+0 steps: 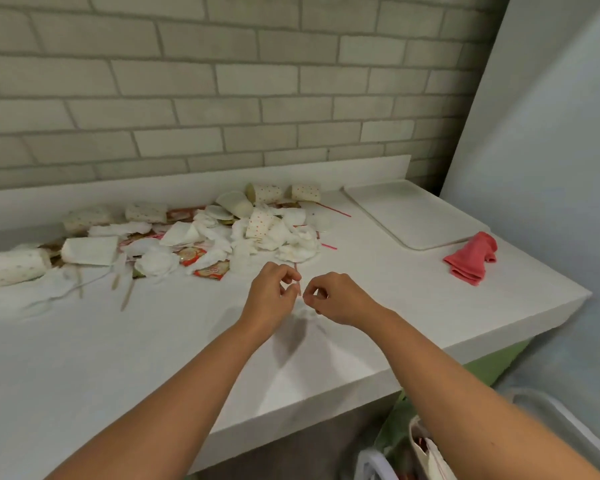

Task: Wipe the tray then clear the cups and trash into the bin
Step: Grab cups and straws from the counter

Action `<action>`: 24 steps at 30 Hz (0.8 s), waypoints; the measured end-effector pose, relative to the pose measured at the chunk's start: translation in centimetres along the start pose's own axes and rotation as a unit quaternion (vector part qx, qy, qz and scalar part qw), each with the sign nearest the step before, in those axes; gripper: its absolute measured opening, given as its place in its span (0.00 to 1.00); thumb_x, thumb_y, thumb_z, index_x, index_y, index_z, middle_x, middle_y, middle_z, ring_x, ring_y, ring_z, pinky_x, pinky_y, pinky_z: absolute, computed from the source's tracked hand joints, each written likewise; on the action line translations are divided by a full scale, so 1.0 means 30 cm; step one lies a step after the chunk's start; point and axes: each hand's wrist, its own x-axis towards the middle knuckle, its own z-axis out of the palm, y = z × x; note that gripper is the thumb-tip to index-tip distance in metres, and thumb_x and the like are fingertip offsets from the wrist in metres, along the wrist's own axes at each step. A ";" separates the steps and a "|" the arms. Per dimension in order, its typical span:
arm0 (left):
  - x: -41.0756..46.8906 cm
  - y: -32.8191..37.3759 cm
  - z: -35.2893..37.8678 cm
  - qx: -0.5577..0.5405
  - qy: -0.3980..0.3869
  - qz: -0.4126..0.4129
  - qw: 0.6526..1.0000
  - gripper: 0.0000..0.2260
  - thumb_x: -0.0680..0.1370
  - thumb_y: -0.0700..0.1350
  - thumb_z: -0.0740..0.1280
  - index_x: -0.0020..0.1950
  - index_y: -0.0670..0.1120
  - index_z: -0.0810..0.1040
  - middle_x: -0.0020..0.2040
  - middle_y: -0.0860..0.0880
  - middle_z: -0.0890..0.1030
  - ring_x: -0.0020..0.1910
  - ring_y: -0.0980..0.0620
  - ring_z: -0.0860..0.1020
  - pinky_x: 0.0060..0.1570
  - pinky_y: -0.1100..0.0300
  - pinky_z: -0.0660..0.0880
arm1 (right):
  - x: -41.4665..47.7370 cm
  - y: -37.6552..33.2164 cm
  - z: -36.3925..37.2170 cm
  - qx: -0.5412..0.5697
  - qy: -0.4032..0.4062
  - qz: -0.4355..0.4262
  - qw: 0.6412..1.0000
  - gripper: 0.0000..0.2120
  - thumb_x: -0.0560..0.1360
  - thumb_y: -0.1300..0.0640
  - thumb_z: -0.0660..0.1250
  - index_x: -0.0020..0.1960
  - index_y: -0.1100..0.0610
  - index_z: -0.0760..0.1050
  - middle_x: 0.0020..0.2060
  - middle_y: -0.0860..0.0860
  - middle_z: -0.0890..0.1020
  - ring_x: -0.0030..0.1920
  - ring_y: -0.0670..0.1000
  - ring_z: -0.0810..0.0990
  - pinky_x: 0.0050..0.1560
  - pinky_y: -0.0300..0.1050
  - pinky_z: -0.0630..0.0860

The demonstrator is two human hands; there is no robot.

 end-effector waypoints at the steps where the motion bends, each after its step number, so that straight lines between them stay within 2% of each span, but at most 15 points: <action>1: 0.002 -0.037 -0.049 0.016 0.007 -0.015 1.000 0.07 0.77 0.39 0.64 0.53 0.44 0.78 0.50 0.51 0.70 0.41 0.56 0.73 0.40 0.75 0.67 | 0.024 -0.046 0.021 -0.006 -0.008 -0.014 1.000 0.10 0.78 0.57 0.61 0.52 0.59 0.79 0.35 0.46 0.74 0.47 0.54 0.81 0.46 0.44 0.74; 4: 0.007 -0.174 -0.218 0.056 0.034 -0.062 0.996 0.07 0.76 0.39 0.65 0.54 0.43 0.78 0.53 0.50 0.69 0.54 0.50 0.73 0.53 0.66 0.68 | 0.106 -0.195 0.095 -0.022 -0.030 -0.053 0.998 0.10 0.77 0.58 0.62 0.52 0.60 0.79 0.34 0.45 0.74 0.41 0.51 0.77 0.42 0.42 0.73; 6: 0.009 -0.260 -0.324 0.078 0.051 -0.096 0.991 0.07 0.76 0.39 0.66 0.54 0.43 0.78 0.57 0.47 0.70 0.58 0.47 0.73 0.59 0.59 0.69 | 0.160 -0.287 0.143 -0.037 -0.043 -0.075 0.996 0.10 0.77 0.59 0.61 0.51 0.61 0.79 0.38 0.49 0.76 0.40 0.50 0.76 0.41 0.42 0.74; 10: 0.004 -0.426 -0.533 0.151 0.080 -0.154 0.973 0.08 0.76 0.42 0.66 0.55 0.46 0.78 0.61 0.44 0.70 0.60 0.45 0.72 0.63 0.54 0.70 | 0.279 -0.464 0.254 -0.056 -0.068 -0.113 0.990 0.10 0.76 0.59 0.60 0.49 0.61 0.79 0.41 0.51 0.78 0.41 0.50 0.75 0.46 0.47 0.77; 16: 0.000 -0.649 -0.795 0.265 0.087 -0.221 0.935 0.11 0.77 0.43 0.65 0.59 0.47 0.76 0.67 0.46 0.67 0.65 0.45 0.66 0.63 0.52 0.67 | 0.427 -0.677 0.430 -0.077 -0.105 -0.160 0.979 0.11 0.76 0.61 0.60 0.50 0.63 0.80 0.44 0.54 0.80 0.42 0.49 0.74 0.44 0.44 0.72; 20: 0.012 -0.766 -0.899 0.301 0.055 -0.238 0.922 0.17 0.77 0.46 0.65 0.66 0.50 0.71 0.69 0.48 0.65 0.67 0.45 0.65 0.62 0.52 0.67 | 0.507 -0.774 0.522 -0.082 -0.114 -0.168 0.976 0.10 0.76 0.62 0.60 0.48 0.63 0.80 0.45 0.53 0.82 0.42 0.48 0.74 0.40 0.38 0.70; 24: 0.033 -0.856 -0.944 0.344 -0.007 -0.241 0.907 0.24 0.77 0.49 0.64 0.73 0.54 0.62 0.74 0.47 0.60 0.71 0.43 0.61 0.67 0.48 0.63 | 0.580 -0.851 0.586 -0.094 -0.112 -0.175 0.974 0.11 0.75 0.63 0.59 0.37 0.60 0.77 0.42 0.56 0.81 0.41 0.50 0.75 0.39 0.41 0.71</action>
